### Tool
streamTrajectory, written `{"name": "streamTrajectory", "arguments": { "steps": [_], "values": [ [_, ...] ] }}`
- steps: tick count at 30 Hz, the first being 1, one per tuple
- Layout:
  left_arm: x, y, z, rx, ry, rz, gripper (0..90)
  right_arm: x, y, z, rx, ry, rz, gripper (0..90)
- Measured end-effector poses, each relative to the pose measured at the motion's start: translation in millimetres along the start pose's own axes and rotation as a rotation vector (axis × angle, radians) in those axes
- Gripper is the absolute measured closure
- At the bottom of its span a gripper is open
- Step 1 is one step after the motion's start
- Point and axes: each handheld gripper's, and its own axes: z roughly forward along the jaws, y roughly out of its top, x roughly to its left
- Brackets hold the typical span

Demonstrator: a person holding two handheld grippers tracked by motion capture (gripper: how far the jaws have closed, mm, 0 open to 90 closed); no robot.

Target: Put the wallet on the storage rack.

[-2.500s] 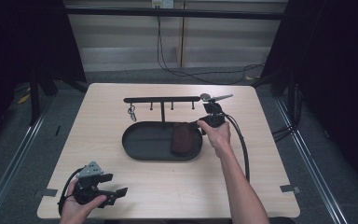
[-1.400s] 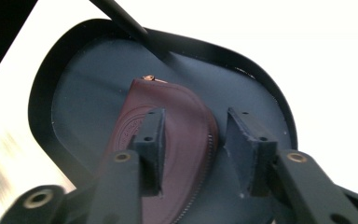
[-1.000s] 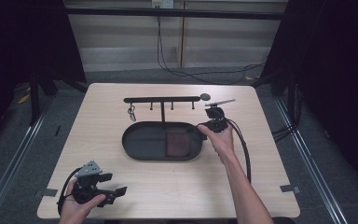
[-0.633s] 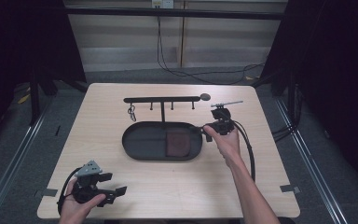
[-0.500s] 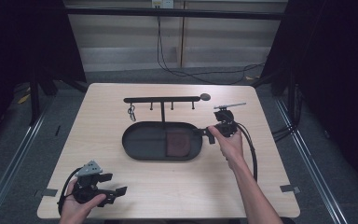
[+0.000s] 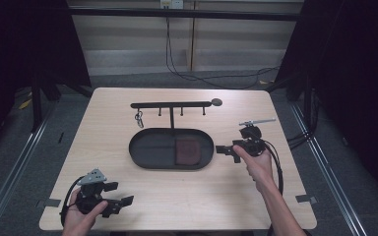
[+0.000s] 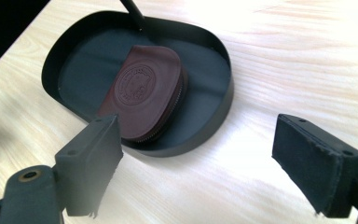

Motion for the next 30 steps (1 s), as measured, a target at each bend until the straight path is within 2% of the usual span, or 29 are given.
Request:
{"name": "streamTrajectory", "arguments": {
  "steps": [4,8,10,12,22,27,30],
  "values": [
    [0.1,-0.1,0.2,0.003,0.000,0.002,16.5,0.1,-11.6,-12.1,-0.035,-0.018,-0.008,15.9],
    [0.0,-0.6,0.1,0.003,0.007,-0.002,16.5,-1.1,-23.6,-21.9,-0.038,-0.035,-0.019,16.0],
    [0.5,-0.9,-0.4,0.006,0.011,0.000,16.5,-2.4,-31.8,-26.1,-0.040,-0.071,-0.030,16.0],
    [0.7,-0.9,0.1,0.005,0.010,-0.007,16.5,-4.6,-39.4,-29.9,-0.035,-0.080,-0.027,16.0],
    [2.5,-0.6,0.3,0.008,0.021,-0.014,16.7,-10.8,-70.4,-43.4,-0.018,-0.099,-0.024,16.7],
    [2.3,-0.9,0.2,0.001,0.019,-0.013,16.7,-14.7,-84.3,-53.1,-0.046,-0.109,-0.027,16.7],
    [2.1,0.1,-0.1,-0.008,0.022,0.000,16.6,-20.2,-93.5,-59.0,-0.075,-0.114,-0.001,15.8]
  ]
}}
